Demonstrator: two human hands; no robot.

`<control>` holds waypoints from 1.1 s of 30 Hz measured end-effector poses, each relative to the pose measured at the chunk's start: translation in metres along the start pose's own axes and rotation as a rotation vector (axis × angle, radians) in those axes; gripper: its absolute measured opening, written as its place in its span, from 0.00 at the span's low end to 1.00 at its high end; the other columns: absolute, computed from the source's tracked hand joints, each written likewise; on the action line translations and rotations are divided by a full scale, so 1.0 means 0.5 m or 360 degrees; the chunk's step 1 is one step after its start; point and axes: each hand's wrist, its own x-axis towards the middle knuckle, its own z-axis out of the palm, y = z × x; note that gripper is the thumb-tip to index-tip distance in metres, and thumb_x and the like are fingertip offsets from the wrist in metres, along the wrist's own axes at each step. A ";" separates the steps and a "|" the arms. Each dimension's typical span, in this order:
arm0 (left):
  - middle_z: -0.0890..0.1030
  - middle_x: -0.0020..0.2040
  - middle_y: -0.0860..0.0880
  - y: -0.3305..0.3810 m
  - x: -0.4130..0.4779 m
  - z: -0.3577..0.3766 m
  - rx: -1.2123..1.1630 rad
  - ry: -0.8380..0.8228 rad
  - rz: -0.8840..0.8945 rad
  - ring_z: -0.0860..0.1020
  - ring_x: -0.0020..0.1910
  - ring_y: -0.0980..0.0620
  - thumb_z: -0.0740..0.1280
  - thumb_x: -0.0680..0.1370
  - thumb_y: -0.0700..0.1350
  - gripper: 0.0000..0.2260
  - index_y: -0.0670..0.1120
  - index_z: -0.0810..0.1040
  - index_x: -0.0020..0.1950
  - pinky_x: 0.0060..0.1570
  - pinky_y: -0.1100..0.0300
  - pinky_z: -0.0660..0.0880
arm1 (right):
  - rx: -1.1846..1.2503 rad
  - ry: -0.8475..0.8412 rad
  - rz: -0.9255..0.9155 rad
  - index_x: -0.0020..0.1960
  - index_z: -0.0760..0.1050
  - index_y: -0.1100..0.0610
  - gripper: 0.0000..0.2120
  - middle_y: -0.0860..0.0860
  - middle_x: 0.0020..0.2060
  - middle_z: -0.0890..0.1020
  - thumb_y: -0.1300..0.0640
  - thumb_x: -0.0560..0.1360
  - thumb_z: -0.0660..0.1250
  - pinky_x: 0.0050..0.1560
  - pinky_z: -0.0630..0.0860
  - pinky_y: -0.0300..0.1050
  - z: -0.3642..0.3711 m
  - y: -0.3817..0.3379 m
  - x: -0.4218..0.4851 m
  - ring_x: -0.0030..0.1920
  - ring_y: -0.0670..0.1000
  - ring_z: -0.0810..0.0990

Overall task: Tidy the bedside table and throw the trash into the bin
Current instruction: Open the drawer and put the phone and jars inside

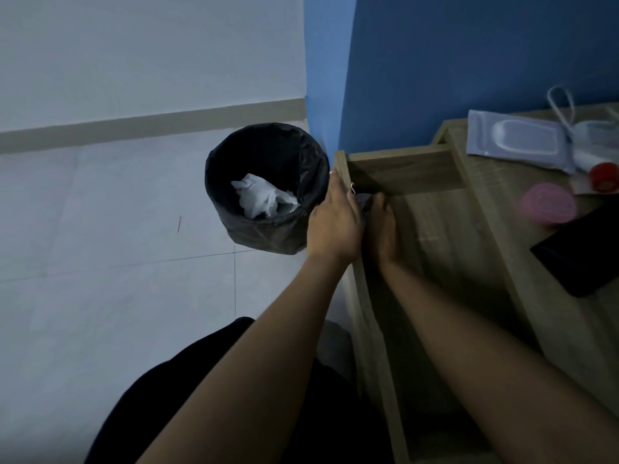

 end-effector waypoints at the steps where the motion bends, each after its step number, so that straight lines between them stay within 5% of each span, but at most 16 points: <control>1: 0.67 0.73 0.39 0.000 0.000 0.000 -0.0009 -0.0005 -0.0006 0.71 0.67 0.38 0.48 0.83 0.49 0.24 0.42 0.50 0.78 0.64 0.46 0.69 | 0.0006 -0.0059 -0.0016 0.73 0.51 0.67 0.24 0.66 0.73 0.59 0.56 0.82 0.50 0.73 0.56 0.46 0.000 0.003 -0.002 0.74 0.61 0.59; 3: 0.66 0.74 0.40 0.000 -0.002 0.000 -0.0030 -0.0009 -0.0018 0.71 0.67 0.39 0.47 0.83 0.49 0.24 0.43 0.50 0.78 0.64 0.47 0.69 | 0.0123 -0.0164 -0.0105 0.71 0.58 0.69 0.24 0.67 0.70 0.63 0.56 0.80 0.51 0.69 0.61 0.40 -0.015 -0.003 -0.014 0.70 0.64 0.62; 6: 0.66 0.74 0.40 -0.003 -0.002 0.000 -0.0029 -0.0001 0.0006 0.70 0.68 0.39 0.47 0.83 0.49 0.24 0.43 0.50 0.78 0.65 0.47 0.69 | 0.0136 -0.0097 -0.0204 0.71 0.62 0.64 0.35 0.63 0.71 0.65 0.42 0.72 0.53 0.71 0.63 0.54 -0.018 0.012 -0.010 0.71 0.62 0.64; 10: 0.66 0.74 0.40 -0.018 -0.001 0.004 -0.0029 0.0002 0.0044 0.70 0.69 0.40 0.47 0.83 0.51 0.24 0.44 0.50 0.78 0.66 0.47 0.69 | 0.0011 -0.0040 -0.0229 0.65 0.69 0.55 0.24 0.56 0.75 0.59 0.52 0.71 0.71 0.69 0.65 0.54 -0.078 0.007 -0.017 0.74 0.58 0.59; 14: 0.64 0.75 0.41 -0.029 0.006 0.007 -0.0051 -0.0036 -0.0008 0.68 0.71 0.41 0.47 0.83 0.53 0.25 0.46 0.51 0.78 0.67 0.47 0.68 | 0.0168 0.0575 -0.0344 0.53 0.74 0.56 0.12 0.55 0.63 0.74 0.55 0.71 0.69 0.52 0.70 0.42 -0.191 0.015 -0.042 0.62 0.55 0.74; 17: 0.64 0.75 0.40 -0.029 0.007 0.005 -0.0030 -0.0063 -0.0038 0.67 0.72 0.41 0.46 0.83 0.54 0.25 0.45 0.51 0.78 0.68 0.48 0.66 | 0.0178 0.1004 -0.0287 0.49 0.75 0.56 0.09 0.55 0.53 0.78 0.55 0.70 0.67 0.55 0.73 0.50 -0.285 0.056 -0.057 0.55 0.57 0.76; 20: 0.62 0.76 0.41 -0.018 0.005 0.002 0.0001 -0.0090 -0.0049 0.66 0.72 0.41 0.47 0.83 0.52 0.25 0.44 0.50 0.78 0.67 0.48 0.66 | -0.0019 0.1188 0.0020 0.52 0.77 0.56 0.15 0.56 0.56 0.79 0.51 0.68 0.64 0.60 0.70 0.54 -0.348 0.132 -0.070 0.59 0.59 0.76; 30: 0.65 0.74 0.38 0.004 0.002 -0.005 0.0060 -0.0131 -0.0125 0.69 0.70 0.38 0.45 0.83 0.53 0.26 0.44 0.49 0.78 0.64 0.43 0.69 | -0.0210 0.0856 0.0707 0.72 0.62 0.62 0.35 0.65 0.73 0.61 0.46 0.71 0.68 0.71 0.56 0.64 -0.389 0.223 -0.131 0.74 0.64 0.58; 33: 0.65 0.74 0.39 0.007 0.002 -0.006 0.0060 -0.0134 -0.0130 0.68 0.70 0.39 0.45 0.83 0.53 0.25 0.44 0.49 0.78 0.64 0.43 0.69 | -0.0131 0.0736 0.0833 0.76 0.54 0.60 0.39 0.63 0.74 0.61 0.47 0.73 0.67 0.69 0.64 0.64 -0.397 0.241 -0.141 0.72 0.64 0.62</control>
